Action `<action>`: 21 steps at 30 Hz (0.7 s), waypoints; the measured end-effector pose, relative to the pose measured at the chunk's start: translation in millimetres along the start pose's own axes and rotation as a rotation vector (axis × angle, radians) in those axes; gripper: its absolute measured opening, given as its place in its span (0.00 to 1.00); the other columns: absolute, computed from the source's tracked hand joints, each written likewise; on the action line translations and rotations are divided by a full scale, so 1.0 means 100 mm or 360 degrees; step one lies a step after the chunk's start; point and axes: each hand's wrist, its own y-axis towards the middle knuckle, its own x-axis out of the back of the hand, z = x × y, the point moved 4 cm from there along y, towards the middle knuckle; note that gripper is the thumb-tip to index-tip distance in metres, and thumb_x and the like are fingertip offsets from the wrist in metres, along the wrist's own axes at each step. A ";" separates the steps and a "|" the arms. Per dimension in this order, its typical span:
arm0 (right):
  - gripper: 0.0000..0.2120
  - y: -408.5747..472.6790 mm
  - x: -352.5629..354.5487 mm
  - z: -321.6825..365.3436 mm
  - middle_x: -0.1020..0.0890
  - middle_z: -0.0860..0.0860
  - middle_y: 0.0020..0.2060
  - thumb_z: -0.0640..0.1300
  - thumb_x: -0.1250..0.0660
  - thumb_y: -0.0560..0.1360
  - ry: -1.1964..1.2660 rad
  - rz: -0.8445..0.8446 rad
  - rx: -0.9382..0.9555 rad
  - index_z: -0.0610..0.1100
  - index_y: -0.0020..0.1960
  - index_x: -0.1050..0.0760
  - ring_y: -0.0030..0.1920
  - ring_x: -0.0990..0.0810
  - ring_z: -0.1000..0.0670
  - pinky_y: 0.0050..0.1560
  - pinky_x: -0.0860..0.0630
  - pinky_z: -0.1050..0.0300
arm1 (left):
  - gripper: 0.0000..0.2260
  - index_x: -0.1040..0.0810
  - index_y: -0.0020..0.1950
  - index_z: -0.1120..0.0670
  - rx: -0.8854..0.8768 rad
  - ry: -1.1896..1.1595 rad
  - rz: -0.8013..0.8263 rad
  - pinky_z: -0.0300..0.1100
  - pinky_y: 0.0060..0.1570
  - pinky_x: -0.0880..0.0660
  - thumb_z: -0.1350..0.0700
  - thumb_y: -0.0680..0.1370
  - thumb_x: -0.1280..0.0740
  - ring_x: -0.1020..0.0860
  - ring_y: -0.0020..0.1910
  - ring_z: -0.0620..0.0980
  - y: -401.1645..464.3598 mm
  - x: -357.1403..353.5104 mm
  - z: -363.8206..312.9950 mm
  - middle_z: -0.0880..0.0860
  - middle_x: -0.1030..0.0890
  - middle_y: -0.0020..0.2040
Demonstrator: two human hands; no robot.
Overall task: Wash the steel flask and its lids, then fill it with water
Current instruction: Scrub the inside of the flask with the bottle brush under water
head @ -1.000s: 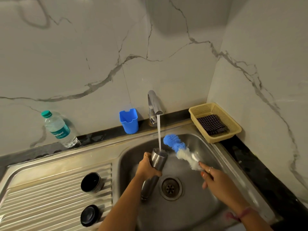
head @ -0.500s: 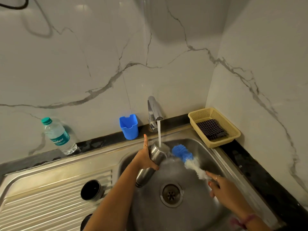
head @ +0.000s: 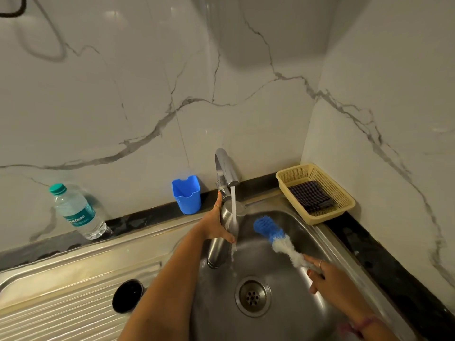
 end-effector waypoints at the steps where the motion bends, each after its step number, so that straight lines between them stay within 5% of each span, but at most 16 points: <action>1: 0.19 0.01 0.00 0.00 0.23 0.57 0.34 0.43 0.40 0.81 -0.0004 0.0001 -0.0004 0.53 0.71 0.33 0.23 0.27 0.64 0.29 0.32 0.71 | 0.69 0.74 0.76 0.46 0.0010 -0.0009 0.0004 0.49 0.74 0.38 0.54 0.62 0.17 0.39 0.77 0.59 0.01 0.00 0.01 0.56 0.42 0.80; 21: 0.20 0.04 0.02 -0.02 0.21 0.56 0.34 0.44 0.39 0.81 -0.0028 0.0030 -0.0028 0.52 0.72 0.33 0.23 0.27 0.67 0.29 0.33 0.72 | 0.70 0.75 0.76 0.47 -0.0034 -0.0132 0.0010 0.51 0.74 0.39 0.55 0.61 0.16 0.36 0.75 0.57 0.08 -0.06 -0.02 0.54 0.35 0.77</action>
